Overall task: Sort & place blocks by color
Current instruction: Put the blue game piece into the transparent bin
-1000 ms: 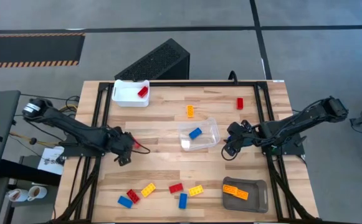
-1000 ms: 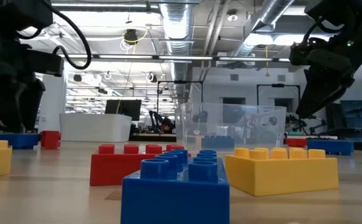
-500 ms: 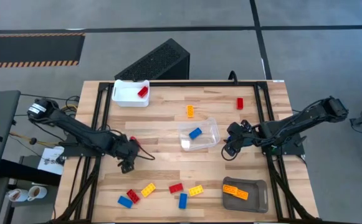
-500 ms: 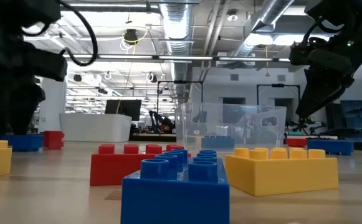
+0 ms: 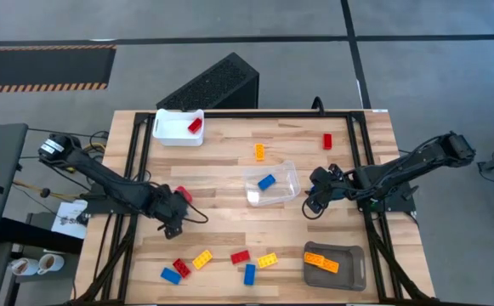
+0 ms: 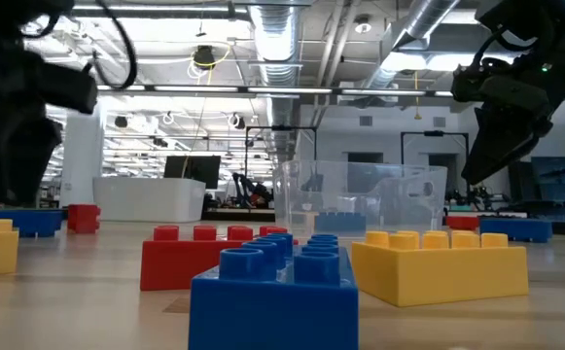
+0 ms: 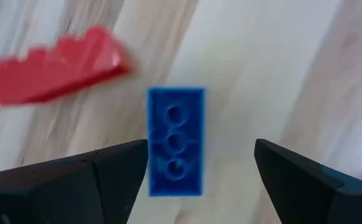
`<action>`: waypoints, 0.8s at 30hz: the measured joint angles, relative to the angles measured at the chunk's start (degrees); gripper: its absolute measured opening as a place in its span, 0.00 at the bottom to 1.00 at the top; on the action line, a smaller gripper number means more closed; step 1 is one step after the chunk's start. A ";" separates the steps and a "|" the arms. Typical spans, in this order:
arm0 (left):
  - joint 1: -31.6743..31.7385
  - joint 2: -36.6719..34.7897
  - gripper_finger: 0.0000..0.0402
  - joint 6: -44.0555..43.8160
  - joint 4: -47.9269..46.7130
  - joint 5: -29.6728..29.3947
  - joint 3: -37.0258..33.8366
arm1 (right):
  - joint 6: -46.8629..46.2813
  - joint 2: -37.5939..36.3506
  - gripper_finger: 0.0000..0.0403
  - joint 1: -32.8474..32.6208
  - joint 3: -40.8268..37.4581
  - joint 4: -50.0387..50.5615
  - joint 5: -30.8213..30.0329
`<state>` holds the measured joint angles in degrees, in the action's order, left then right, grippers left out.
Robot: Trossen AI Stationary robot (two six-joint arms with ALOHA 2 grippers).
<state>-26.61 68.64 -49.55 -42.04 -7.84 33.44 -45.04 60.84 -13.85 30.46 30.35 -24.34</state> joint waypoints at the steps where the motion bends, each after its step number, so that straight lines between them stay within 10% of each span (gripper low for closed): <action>1: 0.00 0.00 0.71 -0.53 -0.03 0.03 -0.70 | 0.00 0.00 0.62 0.00 0.00 0.00 0.00; 11: -0.13 0.68 0.69 -4.54 10.90 0.22 -8.29 | -0.09 0.00 0.62 0.00 0.00 -0.02 -0.07; 20: -0.76 0.83 0.23 1.60 12.99 1.99 -3.31 | 0.35 -0.02 0.62 -0.59 -0.02 -6.67 2.27; 24: -0.62 0.90 0.22 6.23 12.79 -2.93 0.82 | 3.52 -0.15 0.62 -1.42 -0.02 -11.17 2.28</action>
<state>-27.23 69.54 -43.32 -29.25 -10.76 34.25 -41.51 60.69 -15.27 30.44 19.18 -22.06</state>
